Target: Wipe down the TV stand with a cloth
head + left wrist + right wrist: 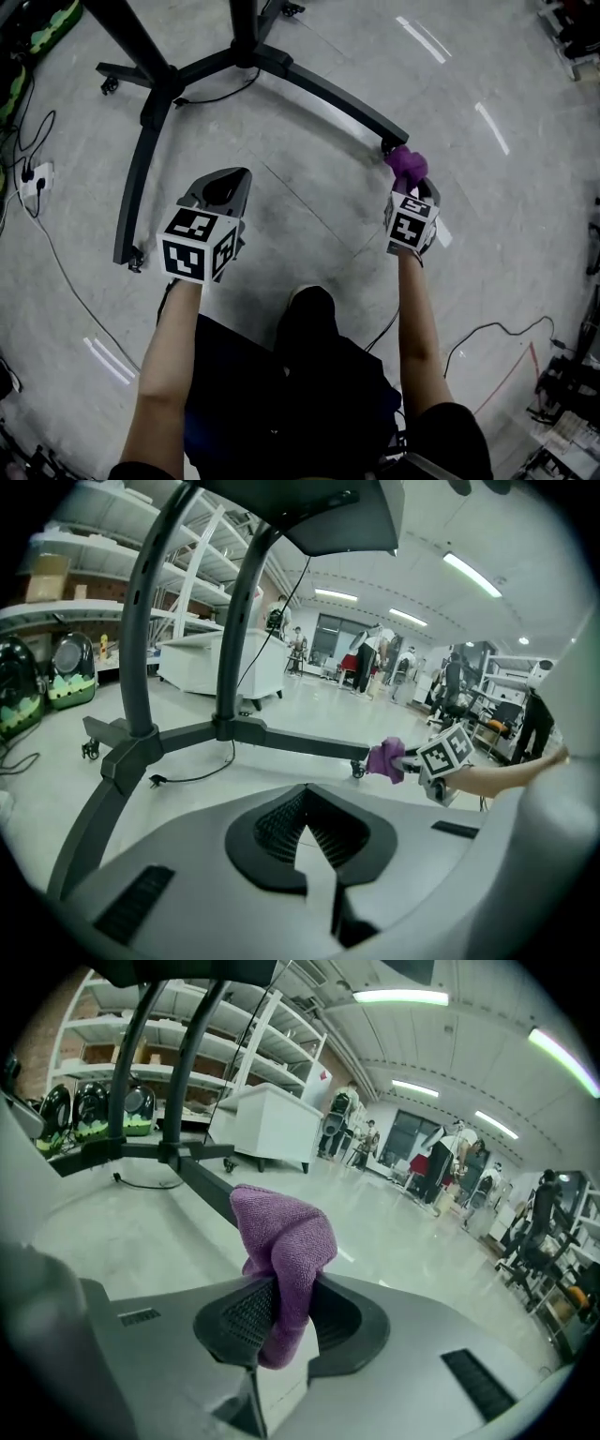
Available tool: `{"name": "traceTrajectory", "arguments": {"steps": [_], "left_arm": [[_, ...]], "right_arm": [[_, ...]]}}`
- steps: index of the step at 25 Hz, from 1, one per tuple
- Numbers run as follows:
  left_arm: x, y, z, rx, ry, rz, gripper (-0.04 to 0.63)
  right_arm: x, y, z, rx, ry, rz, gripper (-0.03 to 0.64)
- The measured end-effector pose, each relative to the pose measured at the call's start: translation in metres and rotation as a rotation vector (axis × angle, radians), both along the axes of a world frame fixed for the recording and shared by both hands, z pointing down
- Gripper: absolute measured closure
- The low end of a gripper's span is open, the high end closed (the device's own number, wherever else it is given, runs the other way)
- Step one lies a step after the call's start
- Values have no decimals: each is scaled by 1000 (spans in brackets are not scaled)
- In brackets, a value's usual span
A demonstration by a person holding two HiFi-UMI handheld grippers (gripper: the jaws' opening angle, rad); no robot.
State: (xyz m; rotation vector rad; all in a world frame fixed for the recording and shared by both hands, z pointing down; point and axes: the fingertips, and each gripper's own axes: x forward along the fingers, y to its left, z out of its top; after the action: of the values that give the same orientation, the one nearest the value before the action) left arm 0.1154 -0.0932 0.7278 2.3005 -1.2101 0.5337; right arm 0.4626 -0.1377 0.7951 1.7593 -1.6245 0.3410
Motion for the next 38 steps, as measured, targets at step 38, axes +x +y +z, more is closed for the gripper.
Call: {"name": "traceTrajectory", "arguments": {"steps": [38], "left_arm": [[-4, 160, -597, 179, 192, -203, 589]], "right_arm": [[-242, 178, -630, 58, -625, -418, 515]]}}
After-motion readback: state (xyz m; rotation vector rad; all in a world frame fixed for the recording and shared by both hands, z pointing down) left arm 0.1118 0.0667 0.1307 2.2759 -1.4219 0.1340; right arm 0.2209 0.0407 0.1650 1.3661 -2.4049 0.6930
